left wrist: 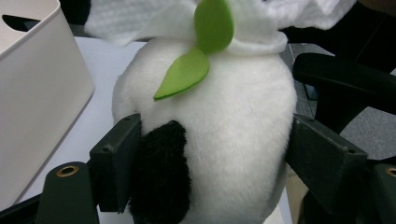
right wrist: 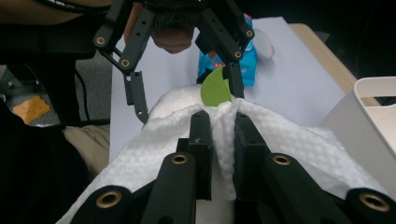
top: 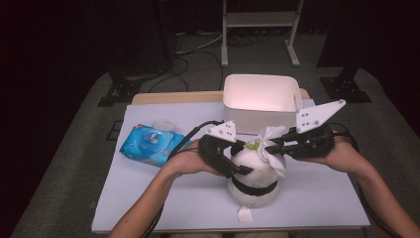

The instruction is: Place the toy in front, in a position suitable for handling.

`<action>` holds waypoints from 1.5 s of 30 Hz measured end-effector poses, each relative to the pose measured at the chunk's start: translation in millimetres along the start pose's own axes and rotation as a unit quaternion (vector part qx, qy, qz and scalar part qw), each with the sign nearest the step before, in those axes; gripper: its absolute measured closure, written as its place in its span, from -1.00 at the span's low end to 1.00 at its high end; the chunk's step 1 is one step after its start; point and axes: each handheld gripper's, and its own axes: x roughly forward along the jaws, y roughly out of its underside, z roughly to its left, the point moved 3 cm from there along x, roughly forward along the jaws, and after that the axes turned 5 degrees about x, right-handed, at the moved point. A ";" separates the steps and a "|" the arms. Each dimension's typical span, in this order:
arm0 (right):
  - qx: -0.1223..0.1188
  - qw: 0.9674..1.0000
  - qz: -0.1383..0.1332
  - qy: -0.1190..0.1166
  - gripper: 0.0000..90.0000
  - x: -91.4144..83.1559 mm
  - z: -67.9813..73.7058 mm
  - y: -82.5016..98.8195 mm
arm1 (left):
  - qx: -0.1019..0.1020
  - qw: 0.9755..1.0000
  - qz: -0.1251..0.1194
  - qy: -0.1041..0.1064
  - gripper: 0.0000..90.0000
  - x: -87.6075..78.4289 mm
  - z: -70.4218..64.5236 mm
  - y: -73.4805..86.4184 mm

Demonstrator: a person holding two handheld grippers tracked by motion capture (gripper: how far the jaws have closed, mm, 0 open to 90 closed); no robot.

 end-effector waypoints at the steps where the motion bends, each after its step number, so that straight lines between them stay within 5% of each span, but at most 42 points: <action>1: -0.001 1.000 0.009 0.004 0.76 2.3 0.2 -0.2 | -0.002 1.000 0.000 0.002 -0.50 -0.1 0.1 0.8; 7: 0.011 0.999 0.039 0.006 0.74 7.0 -0.3 3.4 | -0.001 1.000 -0.001 -0.001 -0.56 0.6 0.9 3.7; 15: 0.033 0.999 0.027 0.011 0.75 2.6 -5.0 18.7 | -0.020 1.000 0.010 0.007 -0.63 2.0 4.7 21.2; 19: 0.046 0.999 0.018 0.008 0.75 1.2 -6.7 24.5 | -0.027 0.999 -0.008 0.015 -0.66 8.7 6.5 25.7; 25: 0.034 0.999 0.006 0.015 0.75 -1.0 -5.8 21.3 | -0.027 0.999 -0.037 0.010 -0.32 7.2 9.5 26.3; 30: 0.024 0.999 -0.025 0.009 0.75 -4.6 -5.1 6.6 | -0.019 0.999 -0.031 0.011 -0.29 2.6 7.6 19.0; 38: -0.020 1.000 0.018 0.007 0.75 11.4 4.8 -15.8 | -0.003 1.000 -0.009 0.008 -0.29 6.0 4.4 15.6; 45: 0.005 0.999 0.020 0.025 0.75 -7.2 -2.5 4.1 | -0.021 1.000 -0.017 0.007 -0.30 1.5 8.5 22.7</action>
